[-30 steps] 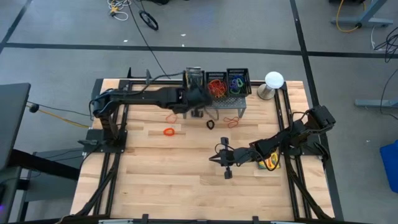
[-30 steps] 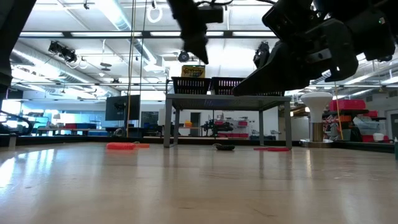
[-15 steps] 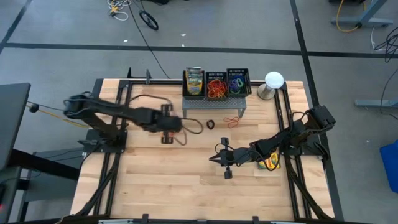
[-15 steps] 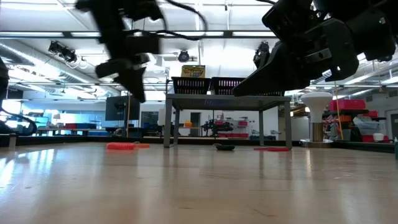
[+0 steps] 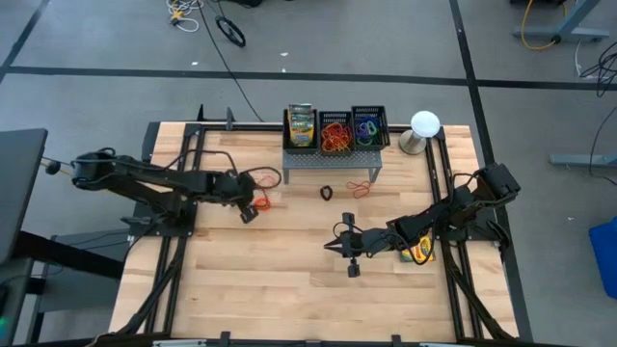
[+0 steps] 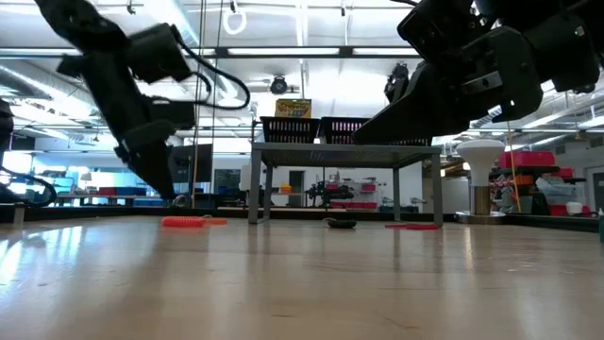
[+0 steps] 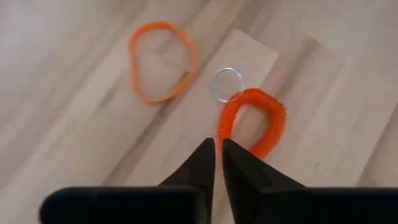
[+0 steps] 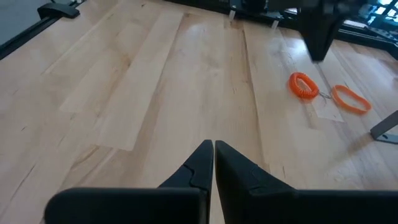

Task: Sort rubber bands into baskets
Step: Put the orange spring rubberband into the right black basket on the shelf

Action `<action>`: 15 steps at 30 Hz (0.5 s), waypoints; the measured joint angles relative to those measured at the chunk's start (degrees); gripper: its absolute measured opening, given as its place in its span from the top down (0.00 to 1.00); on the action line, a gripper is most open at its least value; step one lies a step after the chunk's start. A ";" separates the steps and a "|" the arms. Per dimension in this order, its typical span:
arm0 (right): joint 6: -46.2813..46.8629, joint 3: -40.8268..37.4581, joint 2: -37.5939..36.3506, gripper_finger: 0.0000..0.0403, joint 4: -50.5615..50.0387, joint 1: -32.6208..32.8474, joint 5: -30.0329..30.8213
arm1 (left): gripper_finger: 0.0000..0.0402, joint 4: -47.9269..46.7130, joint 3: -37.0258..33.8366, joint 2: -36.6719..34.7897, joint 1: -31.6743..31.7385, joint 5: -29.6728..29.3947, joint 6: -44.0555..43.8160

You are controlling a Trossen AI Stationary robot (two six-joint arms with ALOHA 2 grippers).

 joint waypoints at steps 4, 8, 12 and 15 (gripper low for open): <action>0.00 0.00 0.00 0.93 0.07 0.00 0.00 | 0.82 4.98 -1.32 2.57 3.88 4.17 0.26; 0.00 0.00 0.00 0.93 0.07 0.00 0.01 | 0.74 7.03 -1.30 5.32 5.39 4.52 3.16; 0.00 0.00 0.00 0.93 0.08 0.00 0.00 | 0.72 8.90 -1.29 7.90 5.16 7.74 5.67; 0.00 0.00 0.00 0.93 0.08 0.00 0.00 | 0.72 9.15 -1.17 10.07 4.91 7.68 6.62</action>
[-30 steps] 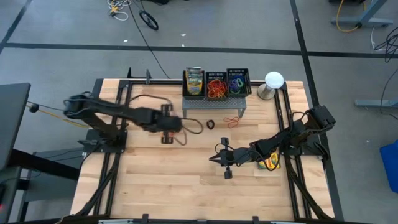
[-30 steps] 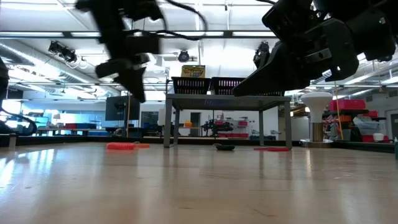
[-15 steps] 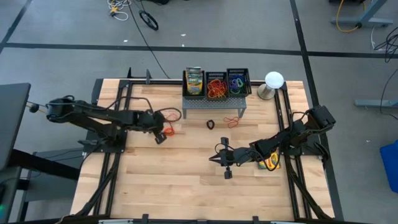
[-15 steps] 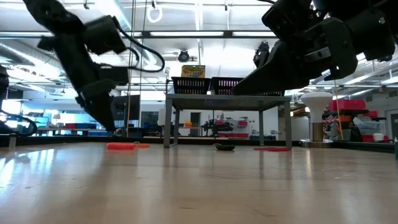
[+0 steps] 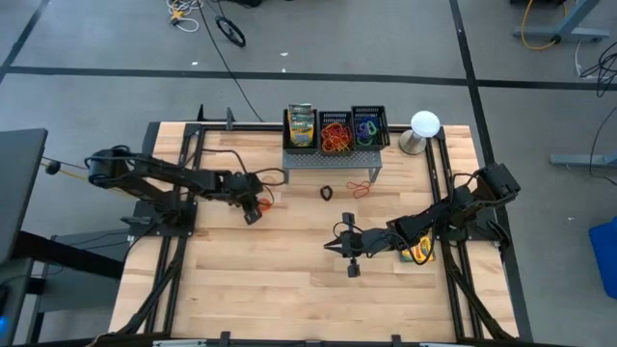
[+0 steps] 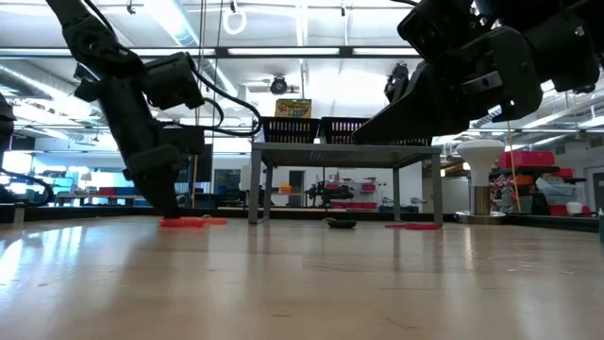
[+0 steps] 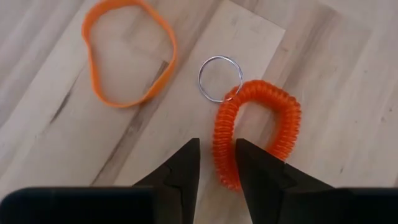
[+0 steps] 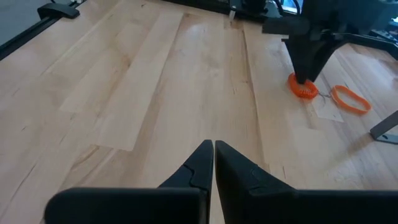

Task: Sort rubber bands into baskets
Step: Put the orange spring rubberband into the right black basket on the shelf

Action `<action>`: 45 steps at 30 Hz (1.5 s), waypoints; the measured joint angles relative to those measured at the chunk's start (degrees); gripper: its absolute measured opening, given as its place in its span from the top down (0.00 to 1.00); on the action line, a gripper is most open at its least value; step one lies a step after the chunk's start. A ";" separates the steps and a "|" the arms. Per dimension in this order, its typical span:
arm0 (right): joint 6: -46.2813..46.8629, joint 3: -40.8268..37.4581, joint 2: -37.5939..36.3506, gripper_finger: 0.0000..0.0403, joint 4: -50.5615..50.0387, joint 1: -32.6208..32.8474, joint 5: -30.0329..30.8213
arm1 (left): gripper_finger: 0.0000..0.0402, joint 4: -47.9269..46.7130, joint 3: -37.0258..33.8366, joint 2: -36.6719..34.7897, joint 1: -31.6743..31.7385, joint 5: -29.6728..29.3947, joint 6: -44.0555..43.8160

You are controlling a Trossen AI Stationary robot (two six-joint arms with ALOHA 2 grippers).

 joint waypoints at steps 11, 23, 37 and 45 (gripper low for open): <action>0.00 0.00 0.00 0.93 -0.01 0.00 0.02 | 0.92 2.56 -0.24 -0.03 -3.13 -1.32 4.09; 5.97 -0.04 2.24 0.93 0.92 -0.08 1.35 | 0.96 52.48 -11.40 1.63 -17.21 -17.22 -2.88; 25.33 0.00 5.86 0.74 8.55 -0.70 26.64 | 0.96 92.14 -5.25 29.58 -22.88 -32.28 -3.79; 25.53 0.00 5.84 0.55 14.96 -1.73 27.03 | 0.96 100.18 2.57 41.42 -22.91 -30.66 -1.32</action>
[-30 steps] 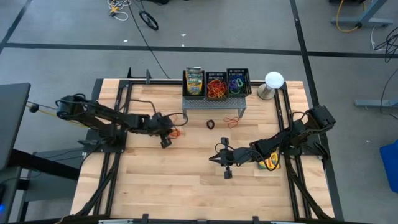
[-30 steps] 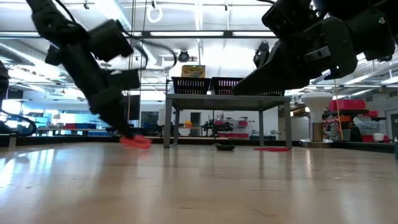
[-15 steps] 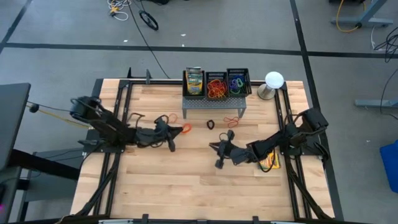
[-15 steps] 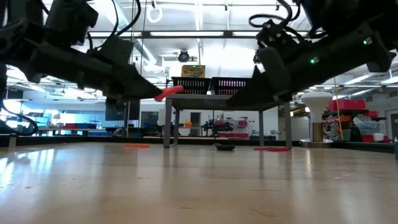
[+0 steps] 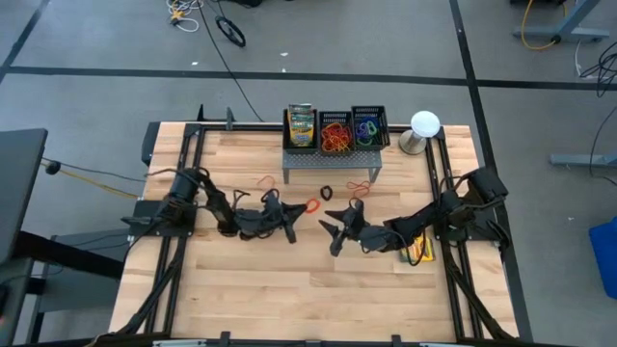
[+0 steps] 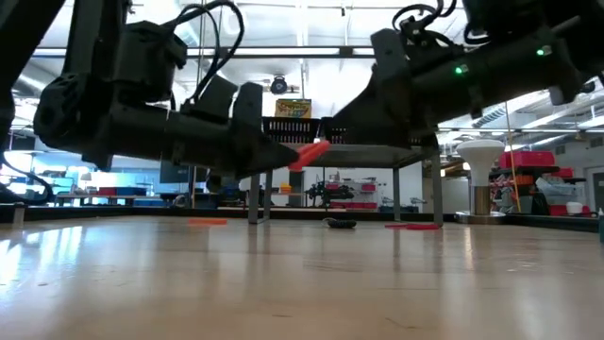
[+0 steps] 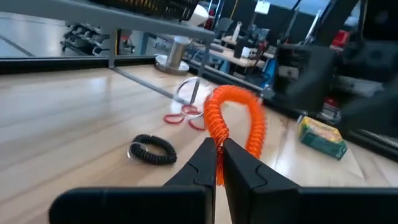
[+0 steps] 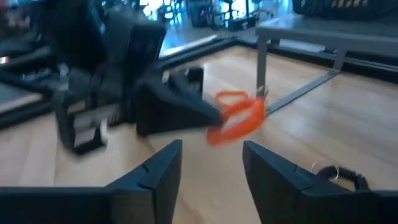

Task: Sort rubber bands into baskets
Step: Put the orange spring rubberband into the right black basket on the shelf

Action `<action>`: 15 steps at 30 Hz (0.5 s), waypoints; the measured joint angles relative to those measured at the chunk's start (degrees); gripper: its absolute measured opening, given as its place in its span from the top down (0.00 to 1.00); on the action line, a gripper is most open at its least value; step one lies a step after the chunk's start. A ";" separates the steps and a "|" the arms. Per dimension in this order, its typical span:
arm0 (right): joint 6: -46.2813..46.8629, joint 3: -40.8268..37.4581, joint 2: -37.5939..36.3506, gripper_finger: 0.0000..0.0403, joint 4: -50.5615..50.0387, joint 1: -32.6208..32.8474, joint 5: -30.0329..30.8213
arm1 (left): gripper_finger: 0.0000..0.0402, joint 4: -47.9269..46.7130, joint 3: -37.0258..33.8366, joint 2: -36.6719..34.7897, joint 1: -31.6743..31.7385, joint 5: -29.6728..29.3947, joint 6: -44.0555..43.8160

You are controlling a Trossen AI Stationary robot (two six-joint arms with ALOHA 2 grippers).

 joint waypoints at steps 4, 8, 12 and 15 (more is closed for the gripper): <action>0.42 0.00 0.00 0.53 1.29 -1.76 0.09 | 0.96 0.11 1.35 -0.33 -0.79 0.22 2.45; 2.84 0.00 0.05 0.54 0.80 -3.75 0.06 | 0.96 0.10 2.66 -0.67 -1.87 0.35 5.79; 2.69 0.00 0.09 0.56 1.57 -5.17 -0.69 | 0.96 0.01 3.56 -0.67 -2.61 0.32 7.30; 2.07 0.00 0.09 0.59 1.81 -5.66 -2.81 | 0.96 0.02 3.72 -0.67 -2.68 0.36 8.04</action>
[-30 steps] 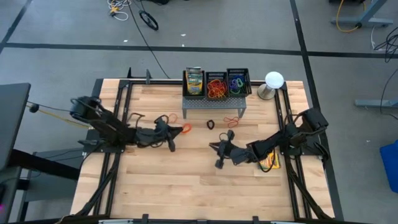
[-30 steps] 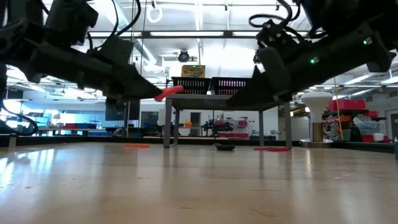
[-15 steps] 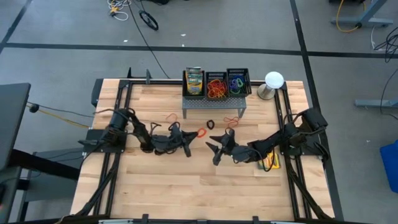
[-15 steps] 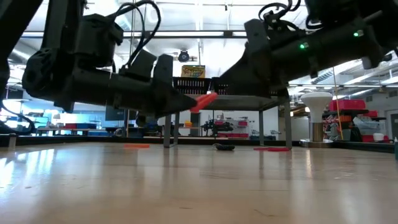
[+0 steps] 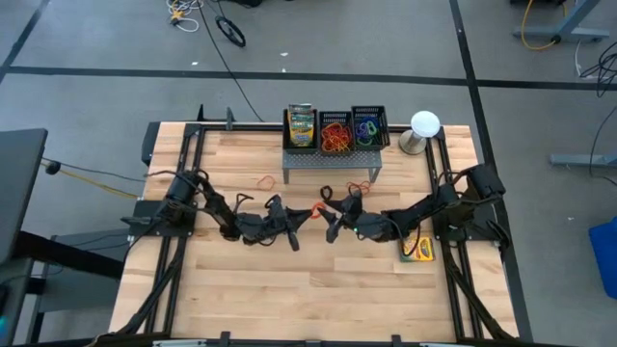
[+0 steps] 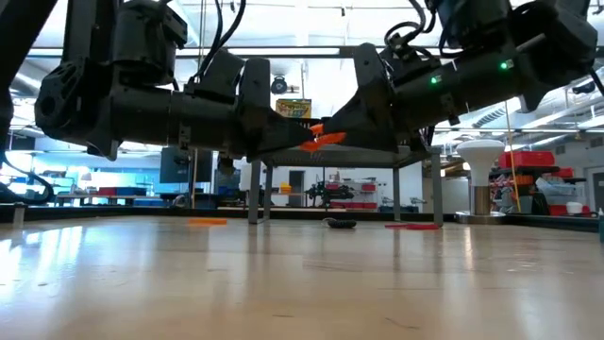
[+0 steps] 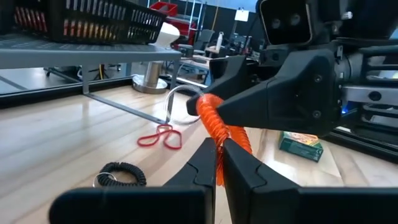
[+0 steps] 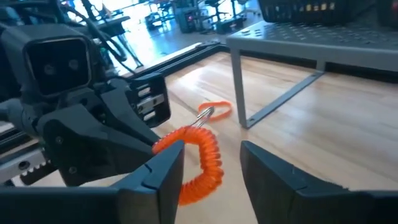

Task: Sort rubber bands into baskets
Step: Put the orange spring rubberband into the right black basket on the shelf

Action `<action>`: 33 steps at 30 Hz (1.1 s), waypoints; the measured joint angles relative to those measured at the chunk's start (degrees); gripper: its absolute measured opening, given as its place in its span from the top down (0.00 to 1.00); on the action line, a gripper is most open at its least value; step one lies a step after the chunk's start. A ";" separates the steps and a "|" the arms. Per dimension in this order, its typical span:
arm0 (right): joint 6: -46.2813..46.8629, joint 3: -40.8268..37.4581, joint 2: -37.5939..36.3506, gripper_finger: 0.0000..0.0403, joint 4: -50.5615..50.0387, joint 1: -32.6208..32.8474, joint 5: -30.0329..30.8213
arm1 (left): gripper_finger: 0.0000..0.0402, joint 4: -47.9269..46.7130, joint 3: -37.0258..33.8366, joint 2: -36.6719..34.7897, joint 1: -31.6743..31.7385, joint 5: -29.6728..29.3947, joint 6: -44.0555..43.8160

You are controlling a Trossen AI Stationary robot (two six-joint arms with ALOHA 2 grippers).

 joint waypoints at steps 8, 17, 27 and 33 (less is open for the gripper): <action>-5.27 0.00 0.02 0.88 0.41 0.82 -0.99 | 0.91 -0.09 -0.03 0.00 0.07 -1.14 2.28; -20.03 -0.02 -3.73 0.93 -0.35 3.39 3.54 | 0.70 -0.09 -8.08 -6.80 0.12 -2.59 1.05; -37.58 4.77 -27.32 0.95 -21.93 -0.24 23.32 | 0.61 -1.97 -21.35 -21.29 0.20 -1.79 2.40; -29.22 13.37 -34.96 0.95 -48.60 -13.90 19.79 | 0.66 -4.28 -23.56 -21.73 1.43 -2.04 4.87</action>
